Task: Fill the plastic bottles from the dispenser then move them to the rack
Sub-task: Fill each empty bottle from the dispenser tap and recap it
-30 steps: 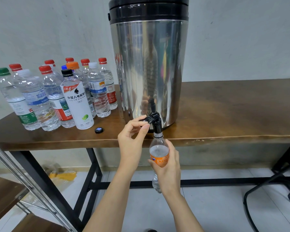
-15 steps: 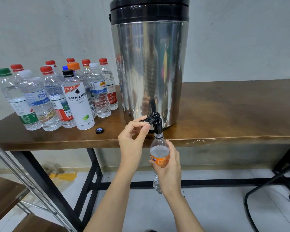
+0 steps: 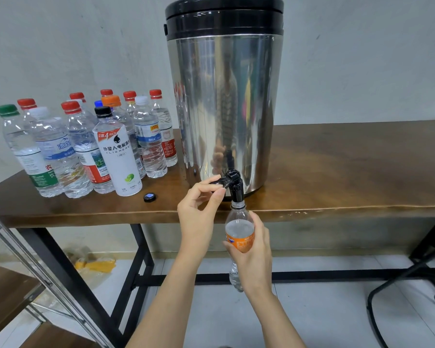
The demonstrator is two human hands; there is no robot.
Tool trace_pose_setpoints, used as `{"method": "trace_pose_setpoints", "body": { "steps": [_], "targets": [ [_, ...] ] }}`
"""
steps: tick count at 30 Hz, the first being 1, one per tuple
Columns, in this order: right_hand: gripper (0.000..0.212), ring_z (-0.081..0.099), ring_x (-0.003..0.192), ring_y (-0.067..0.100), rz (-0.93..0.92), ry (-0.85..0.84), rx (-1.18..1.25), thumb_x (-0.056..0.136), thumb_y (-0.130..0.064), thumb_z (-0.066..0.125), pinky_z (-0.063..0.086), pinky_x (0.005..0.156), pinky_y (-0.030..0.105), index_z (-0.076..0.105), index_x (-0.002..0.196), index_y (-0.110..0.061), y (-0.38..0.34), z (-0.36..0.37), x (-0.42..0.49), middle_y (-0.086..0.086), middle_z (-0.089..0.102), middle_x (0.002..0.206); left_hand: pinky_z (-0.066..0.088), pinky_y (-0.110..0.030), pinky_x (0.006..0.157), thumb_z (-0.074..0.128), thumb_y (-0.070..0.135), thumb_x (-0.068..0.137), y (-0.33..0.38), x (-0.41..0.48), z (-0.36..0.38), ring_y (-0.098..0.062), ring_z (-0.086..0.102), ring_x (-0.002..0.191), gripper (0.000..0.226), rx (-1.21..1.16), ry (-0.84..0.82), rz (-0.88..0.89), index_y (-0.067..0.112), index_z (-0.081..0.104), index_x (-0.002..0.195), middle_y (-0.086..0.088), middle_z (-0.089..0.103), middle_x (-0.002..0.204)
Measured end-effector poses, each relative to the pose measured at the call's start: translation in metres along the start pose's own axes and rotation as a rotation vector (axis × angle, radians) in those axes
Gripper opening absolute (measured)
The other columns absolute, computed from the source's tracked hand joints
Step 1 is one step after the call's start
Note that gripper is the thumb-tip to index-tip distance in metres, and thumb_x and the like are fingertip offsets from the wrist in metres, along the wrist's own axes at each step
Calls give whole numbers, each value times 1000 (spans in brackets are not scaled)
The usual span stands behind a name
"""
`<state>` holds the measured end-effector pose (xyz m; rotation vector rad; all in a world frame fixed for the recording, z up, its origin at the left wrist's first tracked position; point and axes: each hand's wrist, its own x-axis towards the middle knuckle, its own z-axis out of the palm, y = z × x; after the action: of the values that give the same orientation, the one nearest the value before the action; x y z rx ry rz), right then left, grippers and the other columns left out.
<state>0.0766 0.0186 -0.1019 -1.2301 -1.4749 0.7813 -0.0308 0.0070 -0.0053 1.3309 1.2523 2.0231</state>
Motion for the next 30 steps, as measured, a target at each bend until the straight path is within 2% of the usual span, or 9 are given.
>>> {"method": "trace_pose_setpoints", "body": {
  "steps": [5,9,13,19,23,30],
  "targets": [
    [85,47,106,1,6,-5,-12,75,-24,85,46,82,19,36,144,-36,-1,0,0,-12,45,133,51,-36,93,69,6,88,1,0,0,-14,66,107,32,-3,4,-3,37,72,78,15,72,110],
    [86,48,109,3,7,-15,-17,76,-24,84,44,81,15,35,144,-35,-1,0,1,-10,44,134,50,-30,91,69,6,88,1,-1,1,-12,66,107,19,-6,-7,-8,25,71,82,15,72,109],
    [85,50,111,4,8,-12,-11,76,-23,84,44,81,15,35,144,-35,0,-1,1,-10,45,134,51,-33,92,68,6,88,0,0,0,-12,66,107,18,-4,-6,-3,23,70,83,14,72,110],
    [86,47,109,2,13,-19,-11,76,-24,84,44,78,12,35,144,-36,1,0,2,-12,44,133,51,-36,94,69,7,88,-1,0,0,-14,65,109,29,-7,-3,4,34,72,78,12,72,111],
    [87,47,110,2,10,-19,-16,76,-23,85,46,82,16,34,145,-35,0,0,2,-13,43,132,51,-35,93,69,6,88,-1,0,0,-12,66,107,25,-5,0,4,29,72,81,12,72,111],
    [86,49,110,3,18,-23,-14,75,-23,85,43,79,13,35,144,-35,1,-1,2,-11,44,133,50,-32,92,69,7,88,0,0,0,-13,66,108,32,-8,3,6,37,72,79,14,72,110]
  ]
}}
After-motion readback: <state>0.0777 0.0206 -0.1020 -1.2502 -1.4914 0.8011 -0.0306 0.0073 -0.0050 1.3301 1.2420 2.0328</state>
